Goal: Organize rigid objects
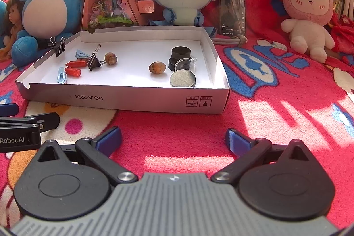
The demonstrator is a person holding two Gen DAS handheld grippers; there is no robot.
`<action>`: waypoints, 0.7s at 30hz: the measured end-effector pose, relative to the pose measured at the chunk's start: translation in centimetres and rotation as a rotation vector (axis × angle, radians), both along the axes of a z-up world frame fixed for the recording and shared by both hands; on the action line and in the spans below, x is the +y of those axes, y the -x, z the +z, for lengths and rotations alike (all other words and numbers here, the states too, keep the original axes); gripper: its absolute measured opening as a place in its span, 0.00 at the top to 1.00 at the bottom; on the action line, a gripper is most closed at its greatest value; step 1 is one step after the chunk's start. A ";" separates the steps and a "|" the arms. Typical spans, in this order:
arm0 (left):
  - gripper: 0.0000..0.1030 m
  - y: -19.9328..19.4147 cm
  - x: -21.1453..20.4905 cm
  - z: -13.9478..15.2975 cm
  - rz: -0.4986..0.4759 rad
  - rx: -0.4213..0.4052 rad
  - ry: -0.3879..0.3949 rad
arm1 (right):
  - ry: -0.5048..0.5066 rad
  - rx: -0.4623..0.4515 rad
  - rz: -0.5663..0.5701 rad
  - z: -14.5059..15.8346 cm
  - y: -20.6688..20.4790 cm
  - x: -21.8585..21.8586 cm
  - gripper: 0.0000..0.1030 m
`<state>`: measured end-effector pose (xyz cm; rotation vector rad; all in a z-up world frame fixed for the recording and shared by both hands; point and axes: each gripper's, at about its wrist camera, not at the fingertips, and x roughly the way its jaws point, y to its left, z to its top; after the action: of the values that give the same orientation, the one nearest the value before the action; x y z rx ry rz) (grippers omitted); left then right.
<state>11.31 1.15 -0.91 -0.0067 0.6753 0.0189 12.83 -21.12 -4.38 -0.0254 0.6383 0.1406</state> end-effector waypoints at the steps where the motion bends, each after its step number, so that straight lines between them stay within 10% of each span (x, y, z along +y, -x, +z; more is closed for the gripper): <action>1: 0.06 0.0 0.0 0.0 0.000 0.000 0.002 | -0.003 0.001 0.000 0.0 0.0 0.0 0.00; 21: 0.00 -0.2 -0.1 -0.2 -0.003 0.009 -0.004 | 0.012 0.007 0.002 -0.1 0.0 0.1 0.00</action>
<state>11.52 1.08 -1.13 -0.0016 0.6847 0.0172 12.86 -21.01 -4.49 -0.0370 0.6464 0.1394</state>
